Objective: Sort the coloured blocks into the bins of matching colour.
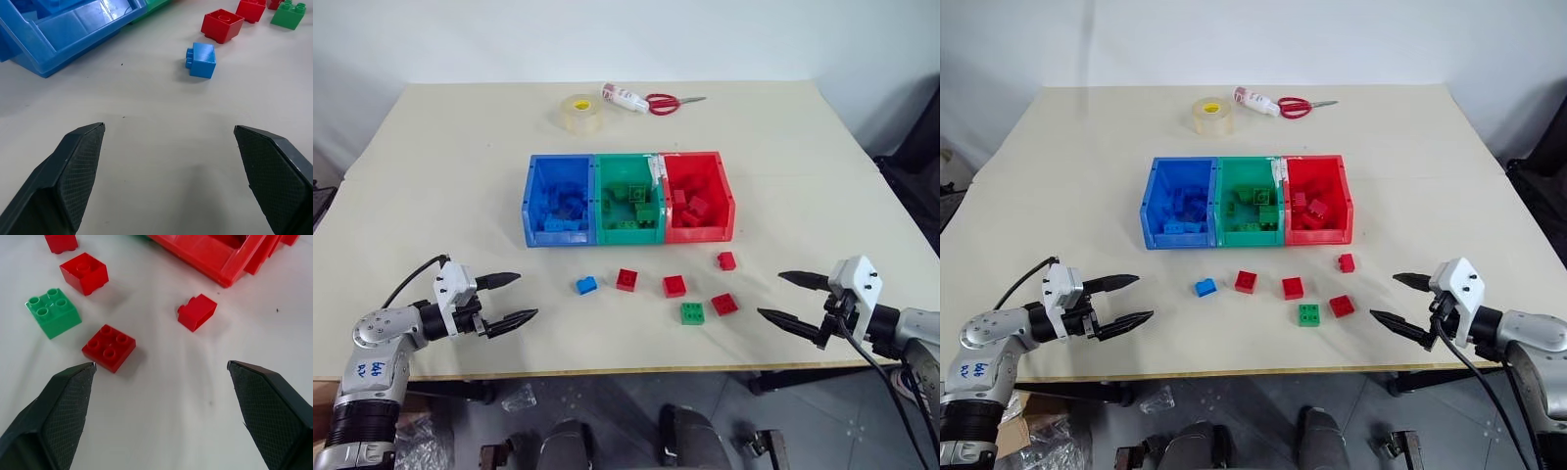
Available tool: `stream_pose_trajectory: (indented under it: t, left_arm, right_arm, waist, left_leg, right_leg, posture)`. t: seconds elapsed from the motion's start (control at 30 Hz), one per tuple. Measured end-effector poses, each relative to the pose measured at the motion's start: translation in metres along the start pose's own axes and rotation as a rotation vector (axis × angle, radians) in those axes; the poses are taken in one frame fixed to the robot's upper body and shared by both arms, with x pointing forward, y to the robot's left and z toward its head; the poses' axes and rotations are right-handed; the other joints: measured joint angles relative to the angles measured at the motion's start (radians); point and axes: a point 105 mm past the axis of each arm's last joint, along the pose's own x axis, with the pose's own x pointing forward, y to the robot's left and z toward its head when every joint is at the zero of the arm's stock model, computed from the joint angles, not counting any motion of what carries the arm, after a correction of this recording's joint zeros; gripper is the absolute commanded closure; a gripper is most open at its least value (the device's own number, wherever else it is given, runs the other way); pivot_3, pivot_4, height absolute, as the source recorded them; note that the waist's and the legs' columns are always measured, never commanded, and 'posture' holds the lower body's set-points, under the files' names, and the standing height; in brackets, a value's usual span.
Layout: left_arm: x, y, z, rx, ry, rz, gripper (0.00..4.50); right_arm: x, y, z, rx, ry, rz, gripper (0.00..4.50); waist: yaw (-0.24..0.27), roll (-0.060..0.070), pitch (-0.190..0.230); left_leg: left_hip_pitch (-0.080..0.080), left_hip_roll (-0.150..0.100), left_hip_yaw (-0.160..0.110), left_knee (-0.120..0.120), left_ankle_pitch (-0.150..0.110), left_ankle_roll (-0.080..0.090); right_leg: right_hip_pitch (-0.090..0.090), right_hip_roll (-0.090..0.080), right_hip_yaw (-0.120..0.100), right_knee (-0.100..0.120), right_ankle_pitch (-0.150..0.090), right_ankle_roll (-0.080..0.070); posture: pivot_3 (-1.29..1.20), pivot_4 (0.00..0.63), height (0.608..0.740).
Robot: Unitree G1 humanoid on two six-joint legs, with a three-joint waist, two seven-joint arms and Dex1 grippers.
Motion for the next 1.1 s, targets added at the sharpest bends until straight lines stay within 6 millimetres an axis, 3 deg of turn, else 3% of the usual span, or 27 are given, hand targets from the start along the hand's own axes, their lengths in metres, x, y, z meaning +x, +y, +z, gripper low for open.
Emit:
stream_pose_trajectory:
  t: [0.3, 0.57, 0.7, 0.83, 1.0, 1.1]
  left_arm:
    - [0.004, 0.005, 0.001, -0.034, 0.010, 0.025, 0.01]
    - [0.006, -0.001, -0.003, -0.029, 0.033, -0.034, 0.01]
    - [0.004, -0.001, -0.006, -0.034, 0.034, -0.039, 0.01]
    - [0.005, -0.002, -0.006, -0.029, 0.026, -0.043, 0.01]
    - [0.010, -0.004, -0.004, -0.012, 0.006, -0.052, 0.01]
    - [0.009, -0.006, -0.005, -0.005, 0.002, -0.051, 0.01]
  right_arm:
    - [-0.001, -0.003, -0.002, 0.008, 0.048, -0.020, 0.00]
    - [-0.036, 0.001, -0.020, 0.037, 0.223, -0.006, 0.00]
    - [-0.047, 0.003, -0.019, 0.030, 0.255, -0.004, 0.00]
    - [-0.032, 0.009, -0.010, 0.004, 0.240, 0.054, 0.00]
    - [0.010, 0.017, 0.009, -0.095, 0.214, 0.189, 0.00]
    - [0.028, 0.014, 0.010, -0.112, 0.218, 0.225, 0.00]
  waist:
    - [-0.001, 0.000, 0.000]
    - [0.010, 0.000, 0.000]
    - [0.012, 0.000, 0.000]
    - [0.007, 0.000, 0.000]
    - [-0.002, 0.000, 0.000]
    - [-0.002, 0.000, 0.000]
  left_leg:
    - [0.000, 0.000, 0.000, 0.000, 0.000, 0.000]
    - [0.000, 0.000, 0.001, 0.000, 0.000, 0.000]
    - [0.001, 0.000, 0.001, 0.000, 0.000, 0.000]
    - [0.001, 0.000, 0.001, 0.000, -0.001, 0.000]
    - [0.001, 0.001, 0.001, 0.000, -0.001, 0.000]
    - [0.000, 0.000, 0.002, 0.000, -0.001, 0.000]
  right_leg:
    - [-0.001, 0.000, 0.000, 0.001, 0.000, 0.000]
    - [0.000, 0.000, 0.001, -0.001, 0.000, 0.000]
    - [0.000, 0.000, 0.001, -0.001, 0.000, 0.000]
    - [-0.001, 0.000, 0.002, -0.001, 0.000, 0.000]
    - [-0.001, 0.000, 0.002, -0.001, 0.000, 0.000]
    - [-0.002, 0.000, 0.001, 0.001, 0.000, 0.000]
  posture:
    - [0.00, 0.150, 0.740]
    - [0.00, 0.150, 0.740]
    - [0.00, 0.150, 0.740]
    - [0.00, 0.150, 0.740]
    - [0.00, 0.150, 0.740]
    - [0.00, 0.150, 0.740]
